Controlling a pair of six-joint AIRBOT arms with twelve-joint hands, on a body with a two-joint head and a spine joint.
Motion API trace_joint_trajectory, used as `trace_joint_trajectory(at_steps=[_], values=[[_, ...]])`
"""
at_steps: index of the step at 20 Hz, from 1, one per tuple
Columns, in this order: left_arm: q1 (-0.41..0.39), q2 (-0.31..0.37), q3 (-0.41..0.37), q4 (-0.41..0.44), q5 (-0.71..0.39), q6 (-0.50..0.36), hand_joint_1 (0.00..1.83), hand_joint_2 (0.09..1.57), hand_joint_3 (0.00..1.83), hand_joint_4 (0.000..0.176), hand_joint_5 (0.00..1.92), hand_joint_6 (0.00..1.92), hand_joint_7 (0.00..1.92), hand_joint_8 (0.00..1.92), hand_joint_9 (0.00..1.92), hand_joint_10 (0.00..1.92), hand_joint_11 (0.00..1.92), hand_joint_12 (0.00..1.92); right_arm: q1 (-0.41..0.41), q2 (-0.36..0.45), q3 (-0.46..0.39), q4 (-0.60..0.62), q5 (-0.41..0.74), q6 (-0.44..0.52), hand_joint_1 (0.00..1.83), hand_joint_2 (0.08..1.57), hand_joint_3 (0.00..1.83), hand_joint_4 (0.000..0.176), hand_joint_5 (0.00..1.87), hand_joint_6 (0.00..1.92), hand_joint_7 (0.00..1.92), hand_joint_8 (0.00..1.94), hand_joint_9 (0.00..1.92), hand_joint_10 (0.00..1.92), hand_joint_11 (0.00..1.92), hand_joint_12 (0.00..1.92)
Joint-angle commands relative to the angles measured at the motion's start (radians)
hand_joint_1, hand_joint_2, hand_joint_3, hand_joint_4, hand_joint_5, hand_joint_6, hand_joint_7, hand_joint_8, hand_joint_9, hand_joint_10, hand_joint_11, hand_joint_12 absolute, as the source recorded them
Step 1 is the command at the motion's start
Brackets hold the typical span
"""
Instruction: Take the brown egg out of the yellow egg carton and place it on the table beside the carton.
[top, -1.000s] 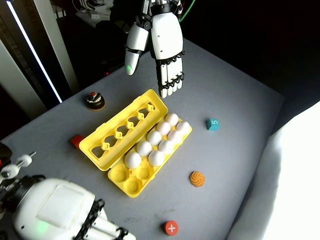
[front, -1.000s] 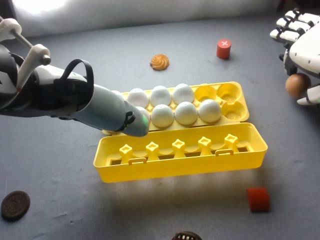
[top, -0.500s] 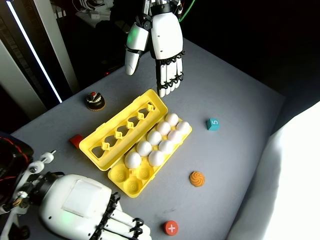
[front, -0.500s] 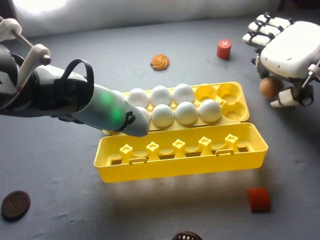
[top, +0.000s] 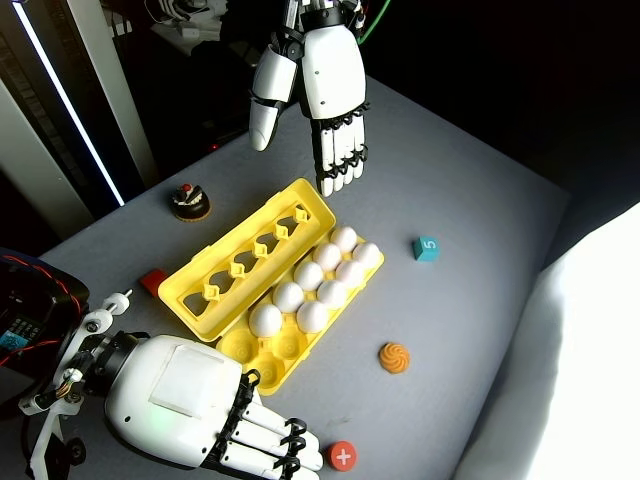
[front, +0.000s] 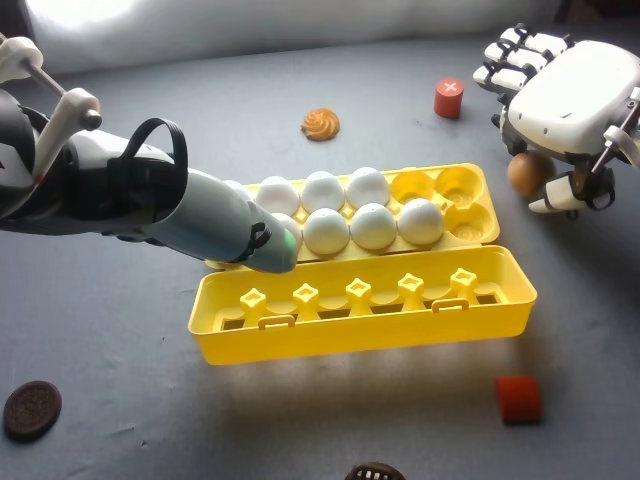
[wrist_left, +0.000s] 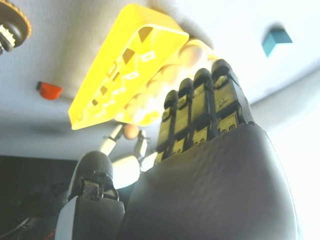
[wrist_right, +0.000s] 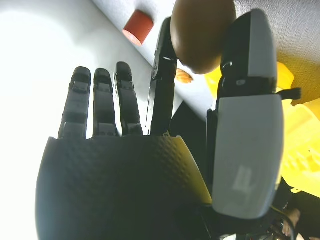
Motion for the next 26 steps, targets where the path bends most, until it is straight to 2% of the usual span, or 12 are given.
trace_joint_trajectory(at_steps=[1, 2, 4, 6, 7, 11, 12, 14, 19, 20, 22, 26], values=[[-0.006, 0.003, 0.002, 0.033, -0.042, -0.006, 0.0, 1.2, 0.0, 0.0, 0.12, 0.01, 0.1, 0.01, 0.08, 0.01, 0.04, 0.02, 0.005, 0.008, 0.005, -0.031, 0.098, -0.006, 1.06, 1.07, 0.0, 0.147, 1.09, 0.81, 0.15, 0.0, 0.0, 0.0, 0.0, 0.0], [-0.006, 0.003, 0.002, 0.033, -0.042, -0.006, 0.0, 1.2, 0.0, 0.0, 0.11, 0.0, 0.09, 0.0, 0.07, 0.0, 0.03, 0.02, 0.004, 0.009, 0.005, -0.031, 0.098, -0.007, 1.05, 1.06, 0.0, 0.17, 1.1, 0.79, 0.16, 0.0, 0.0, 0.0, 0.0, 0.0], [-0.006, 0.003, 0.002, 0.033, -0.042, -0.007, 0.0, 1.2, 0.0, 0.0, 0.09, 0.0, 0.07, 0.0, 0.05, 0.0, 0.02, 0.01, 0.0, 0.012, 0.001, -0.031, 0.099, -0.007, 1.05, 1.06, 0.0, 0.175, 1.1, 0.79, 0.14, 0.0, 0.0, 0.0, 0.0, 0.0], [-0.006, 0.003, 0.003, 0.033, -0.042, -0.008, 0.0, 1.21, 0.0, 0.0, 0.11, 0.01, 0.09, 0.01, 0.06, 0.0, 0.01, 0.01, -0.004, 0.015, 0.0, -0.031, 0.1, -0.007, 1.07, 1.06, 0.0, 0.12, 1.09, 0.8, 0.14, 0.0, 0.0, 0.0, 0.0, 0.0], [-0.006, 0.003, 0.003, 0.033, -0.042, -0.008, 0.0, 1.2, 0.0, 0.0, 0.13, 0.01, 0.12, 0.02, 0.09, 0.02, 0.05, 0.03, -0.006, 0.017, -0.001, -0.031, 0.1, -0.007, 1.04, 1.08, 0.0, 0.165, 1.05, 0.87, 0.13, 0.0, 0.0, 0.0, 0.0, 0.0], [-0.006, 0.003, 0.003, 0.033, -0.042, -0.008, 0.0, 1.2, 0.0, 0.0, 0.09, 0.01, 0.07, 0.0, 0.05, 0.0, 0.01, 0.01, -0.009, 0.025, -0.003, -0.031, 0.1, -0.008, 1.0, 1.11, 0.01, 0.176, 0.97, 0.99, 0.08, 0.0, 0.0, 0.0, 0.0, 0.0], [-0.006, 0.003, 0.003, 0.033, -0.042, -0.008, 0.0, 1.2, 0.0, 0.0, 0.1, 0.01, 0.08, 0.01, 0.05, 0.0, 0.02, 0.01, -0.009, 0.026, -0.003, -0.031, 0.1, -0.008, 0.81, 1.06, 0.0, 0.114, 0.87, 0.51, 0.04, 0.0, 0.0, 0.0, 0.0, 0.0], [-0.006, 0.003, 0.003, 0.033, -0.042, -0.008, 0.0, 1.2, 0.0, 0.0, 0.17, 0.01, 0.15, 0.01, 0.12, 0.01, 0.06, 0.05, -0.009, 0.028, -0.003, -0.031, 0.1, -0.009, 0.71, 1.02, 0.0, 0.116, 0.91, 0.11, 0.02, 0.0, 0.0, 0.0, 0.0, 0.0], [-0.006, 0.003, 0.003, 0.033, -0.042, -0.008, 0.0, 1.2, 0.0, 0.0, 0.11, 0.01, 0.08, 0.01, 0.06, 0.01, 0.01, 0.04, -0.013, 0.029, -0.007, -0.031, 0.109, -0.011, 0.71, 0.98, 0.0, 0.109, 0.95, 0.03, 0.01, 0.0, 0.0, 0.0, 0.0, 0.0], [-0.006, 0.003, 0.003, 0.033, -0.042, -0.008, 0.0, 1.2, 0.0, 0.0, 0.11, 0.0, 0.09, 0.01, 0.07, 0.01, 0.01, 0.04, -0.013, 0.029, -0.007, -0.031, 0.109, -0.013, 0.68, 0.96, 0.0, 0.125, 0.94, 0.03, 0.01, 0.0, 0.0, 0.0, 0.0, 0.0], [-0.006, 0.004, 0.003, 0.033, -0.042, -0.008, 0.0, 1.21, 0.0, 0.0, 0.11, 0.0, 0.08, 0.0, 0.07, 0.0, 0.0, 0.13, -0.012, 0.031, -0.009, -0.031, 0.109, -0.015, 0.67, 0.96, 0.0, 0.113, 0.94, 0.03, 0.01, 0.0, 0.0, 0.0, 0.0, 0.0], [-0.006, 0.003, 0.003, 0.033, -0.042, -0.008, 0.0, 1.2, 0.0, 0.0, 0.13, 0.01, 0.12, 0.01, 0.09, 0.01, 0.02, 0.02, -0.01, 0.039, -0.018, -0.031, 0.11, -0.021, 0.67, 0.91, 0.0, 0.133, 0.94, 0.02, 0.04, 0.01, 0.0, 0.0, 0.0, 0.0]])
